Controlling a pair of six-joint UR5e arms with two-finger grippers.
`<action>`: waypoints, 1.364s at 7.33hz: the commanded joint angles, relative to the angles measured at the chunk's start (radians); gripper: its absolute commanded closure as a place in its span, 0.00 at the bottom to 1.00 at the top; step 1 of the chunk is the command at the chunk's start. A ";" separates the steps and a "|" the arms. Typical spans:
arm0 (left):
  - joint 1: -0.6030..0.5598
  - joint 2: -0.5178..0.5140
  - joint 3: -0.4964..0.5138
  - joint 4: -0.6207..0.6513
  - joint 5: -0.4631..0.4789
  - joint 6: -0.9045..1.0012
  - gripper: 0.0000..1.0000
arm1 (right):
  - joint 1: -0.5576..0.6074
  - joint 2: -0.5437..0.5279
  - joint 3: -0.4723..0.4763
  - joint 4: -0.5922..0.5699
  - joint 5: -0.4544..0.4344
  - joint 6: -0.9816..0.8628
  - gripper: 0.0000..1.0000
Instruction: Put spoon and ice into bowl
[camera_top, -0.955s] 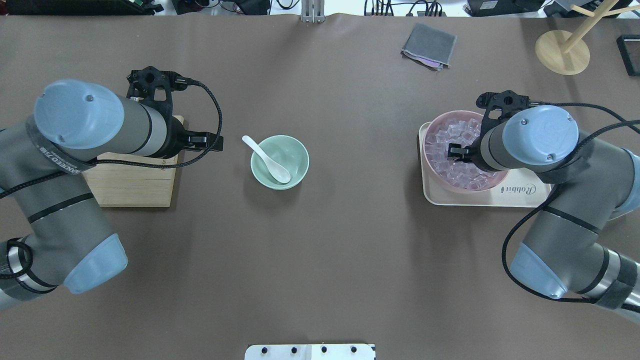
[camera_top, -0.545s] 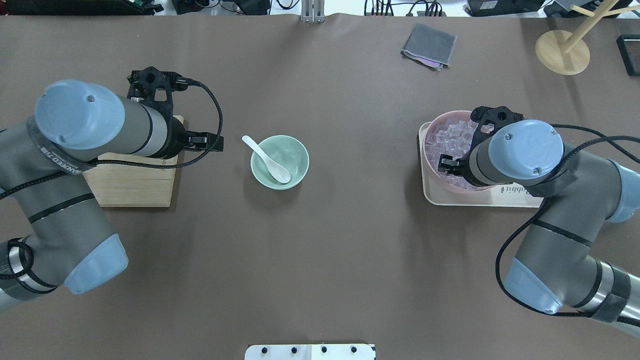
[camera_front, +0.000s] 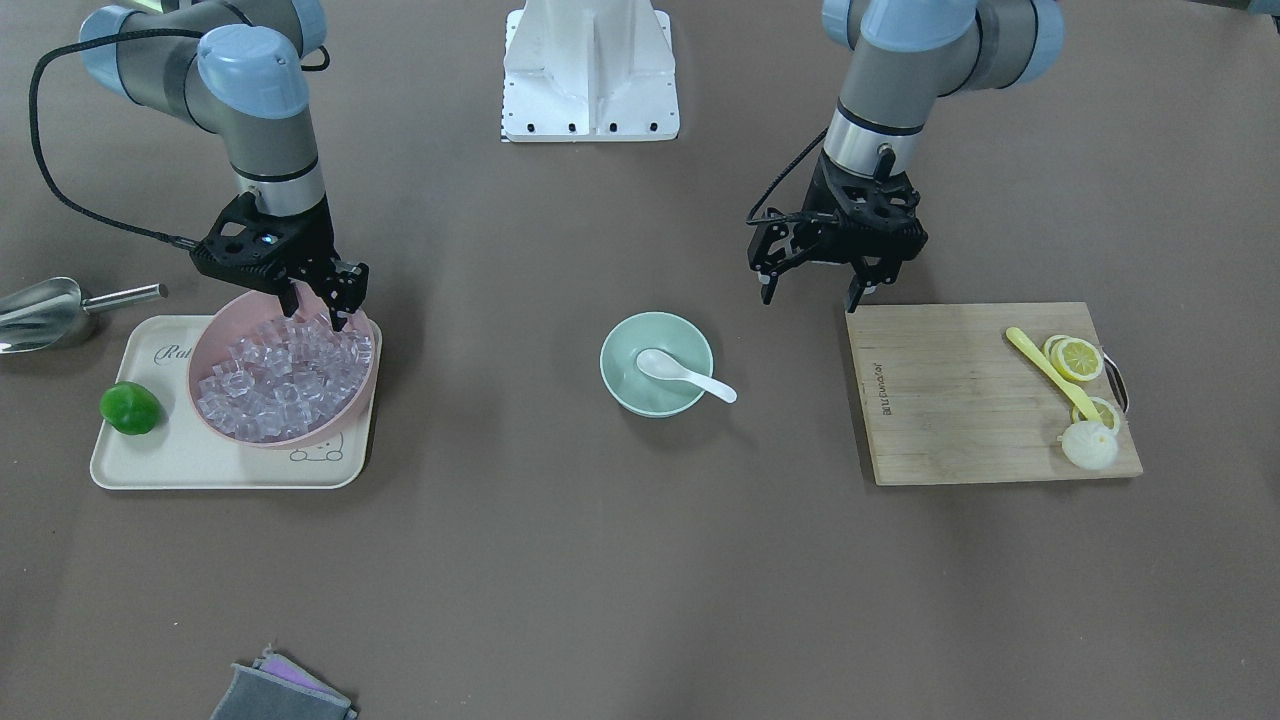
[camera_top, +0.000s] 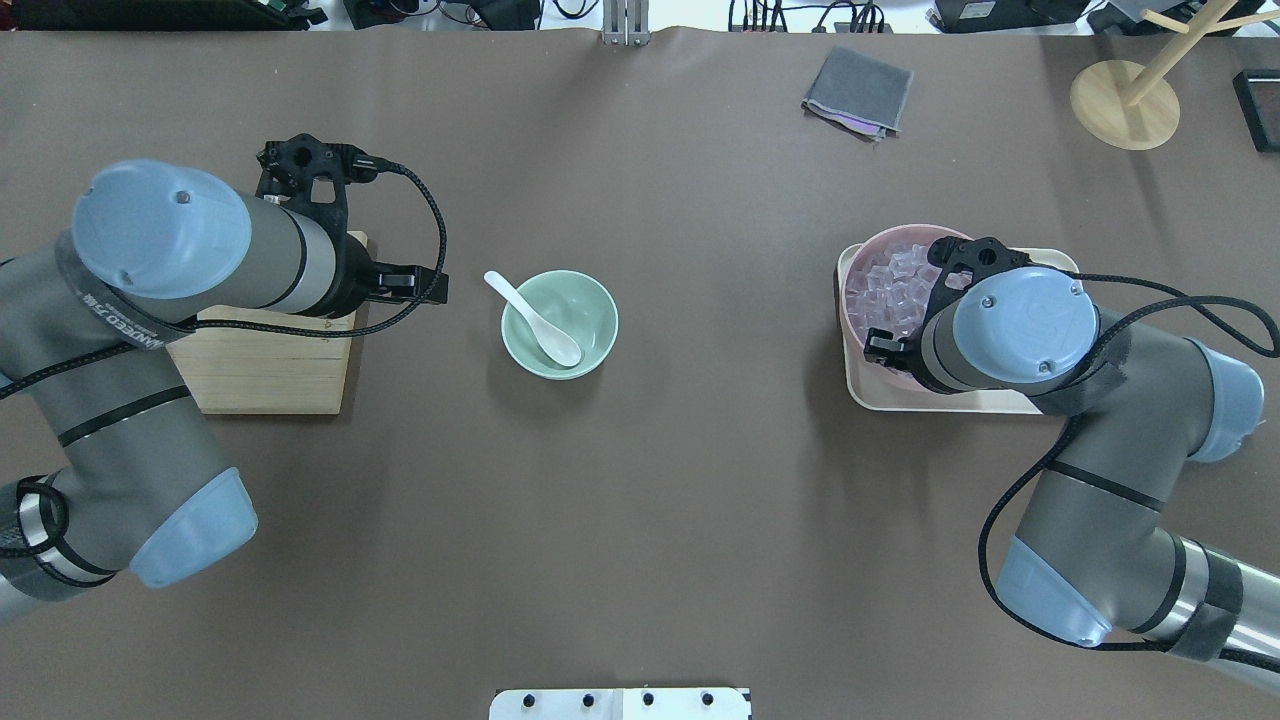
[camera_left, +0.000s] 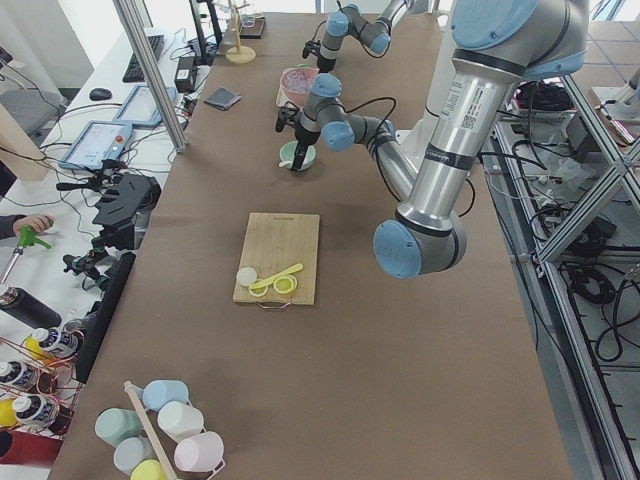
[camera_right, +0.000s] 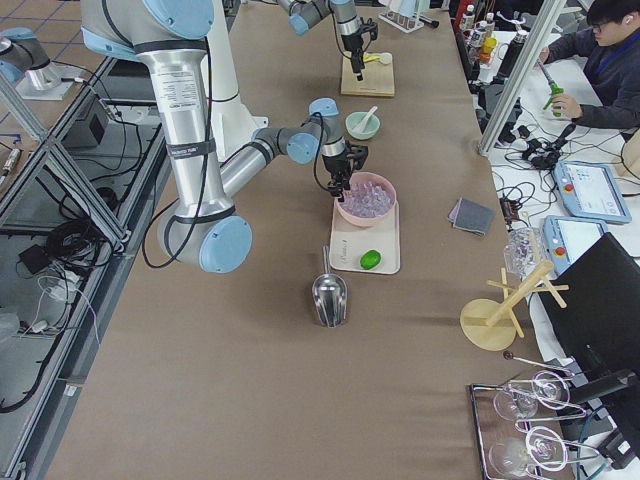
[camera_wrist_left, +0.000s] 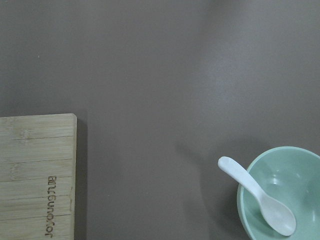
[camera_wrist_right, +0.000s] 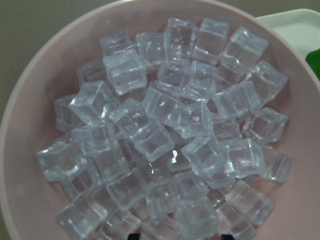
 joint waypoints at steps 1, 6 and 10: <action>0.000 0.001 0.000 0.000 0.000 0.000 0.02 | -0.020 -0.002 -0.009 -0.001 -0.022 0.002 0.53; 0.000 0.000 0.000 0.000 0.001 0.000 0.02 | -0.014 0.003 -0.025 0.000 -0.022 -0.024 0.53; 0.002 0.001 0.002 0.000 0.005 0.000 0.02 | 0.019 0.000 -0.032 -0.001 -0.020 -0.103 0.54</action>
